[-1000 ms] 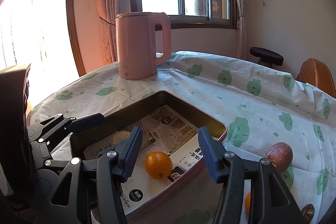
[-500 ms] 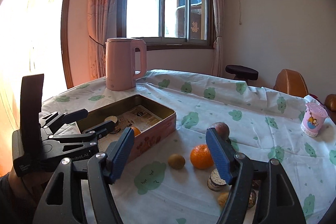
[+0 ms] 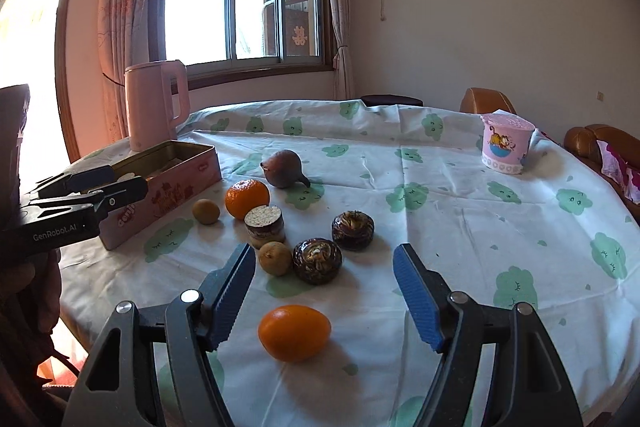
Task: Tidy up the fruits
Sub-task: 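Move both open tools back toward the fruits on the table, then grasp a brown round fruit with the left tool while the right tool grasps another orange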
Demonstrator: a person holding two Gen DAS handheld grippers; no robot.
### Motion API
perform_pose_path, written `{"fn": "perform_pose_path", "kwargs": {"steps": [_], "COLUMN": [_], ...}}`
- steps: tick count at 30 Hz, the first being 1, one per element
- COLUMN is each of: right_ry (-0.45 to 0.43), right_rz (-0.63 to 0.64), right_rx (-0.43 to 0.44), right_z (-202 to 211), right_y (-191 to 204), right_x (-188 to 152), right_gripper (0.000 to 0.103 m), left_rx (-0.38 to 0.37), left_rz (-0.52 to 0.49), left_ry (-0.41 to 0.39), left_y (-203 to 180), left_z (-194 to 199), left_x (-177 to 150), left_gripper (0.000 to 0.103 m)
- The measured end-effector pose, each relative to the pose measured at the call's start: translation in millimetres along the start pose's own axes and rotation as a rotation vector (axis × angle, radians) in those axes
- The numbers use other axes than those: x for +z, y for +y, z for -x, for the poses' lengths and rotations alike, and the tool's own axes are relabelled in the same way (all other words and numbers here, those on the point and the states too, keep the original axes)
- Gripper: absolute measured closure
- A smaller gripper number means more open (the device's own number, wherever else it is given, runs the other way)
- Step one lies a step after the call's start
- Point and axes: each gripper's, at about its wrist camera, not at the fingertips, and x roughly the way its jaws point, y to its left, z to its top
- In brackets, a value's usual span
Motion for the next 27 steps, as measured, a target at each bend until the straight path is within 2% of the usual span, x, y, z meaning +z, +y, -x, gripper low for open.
{"fn": "perform_pose_path", "kwargs": {"steps": [6, 7, 10, 12, 17, 21, 27], "right_ry": [0.053, 0.060, 0.102, 0.098, 0.067, 0.008, -0.034], "right_rz": [0.049, 0.054, 0.056, 0.054, 0.042, 0.037, 0.009], "right_rx": [0.050, 0.050, 0.058, 0.055, 0.064, 0.062, 0.060], "right_z": [-7, -9, -19, -18, -15, -16, -30], "right_y": [11, 13, 11, 10, 9, 11, 9], "right_x": [-22, -24, -27, -27, -16, 8, 43], "right_gripper": [0.030, 0.033, 0.054, 0.060, 0.061, 0.061, 0.061], "left_rx": [0.002, 0.005, 0.010, 0.006, -0.017, -0.019, -0.015], "left_rz": [0.006, 0.009, 0.011, 0.006, -0.026, -0.038, -0.058], "left_ry": [0.060, 0.070, 0.097, 0.113, 0.153, 0.203, 0.264], "left_y": [-3, -2, -1, -1, -10, -12, -12], "left_z": [-12, -14, -19, -23, -34, -53, -74], "left_x": [-5, -5, -6, -6, 4, 15, 23], "left_gripper": [0.021, 0.021, 0.021, 0.022, 0.024, 0.042, 0.049]}}
